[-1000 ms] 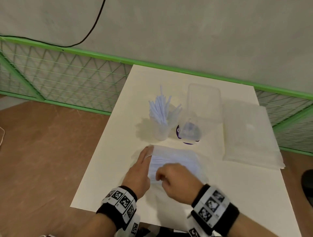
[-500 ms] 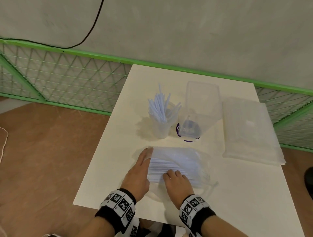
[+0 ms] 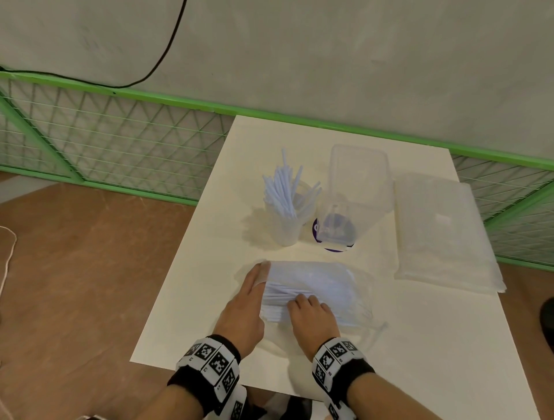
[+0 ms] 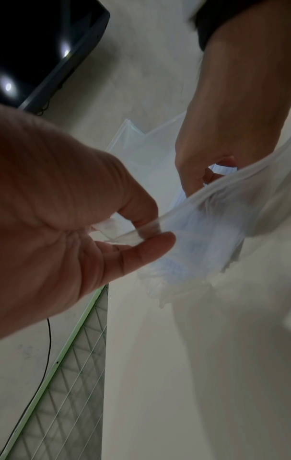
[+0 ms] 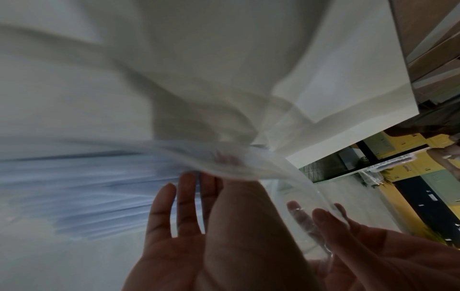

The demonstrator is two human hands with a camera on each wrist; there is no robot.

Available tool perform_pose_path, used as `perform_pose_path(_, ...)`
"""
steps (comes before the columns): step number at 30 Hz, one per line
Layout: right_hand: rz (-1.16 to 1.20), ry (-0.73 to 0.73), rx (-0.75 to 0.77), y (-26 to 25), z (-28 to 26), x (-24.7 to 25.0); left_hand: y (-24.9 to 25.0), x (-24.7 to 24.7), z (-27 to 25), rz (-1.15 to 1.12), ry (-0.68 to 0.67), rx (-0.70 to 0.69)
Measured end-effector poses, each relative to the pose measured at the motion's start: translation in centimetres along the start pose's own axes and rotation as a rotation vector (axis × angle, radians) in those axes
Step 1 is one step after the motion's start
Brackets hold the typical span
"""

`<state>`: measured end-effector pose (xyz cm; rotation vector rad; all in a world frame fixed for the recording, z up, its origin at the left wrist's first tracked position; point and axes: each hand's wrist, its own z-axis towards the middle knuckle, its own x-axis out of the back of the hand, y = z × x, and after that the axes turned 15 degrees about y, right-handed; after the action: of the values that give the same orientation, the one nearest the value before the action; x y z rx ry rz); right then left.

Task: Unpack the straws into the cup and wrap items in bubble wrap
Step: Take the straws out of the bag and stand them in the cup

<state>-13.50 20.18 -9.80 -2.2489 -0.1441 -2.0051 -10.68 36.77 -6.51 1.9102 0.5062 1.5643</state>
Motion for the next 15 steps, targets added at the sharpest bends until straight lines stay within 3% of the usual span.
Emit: perform_pose_path(15,-0.026,-0.037,0.009,0.16,0.35,-0.63,0.31,0.19,0.00,0.011,-0.004,0.014)
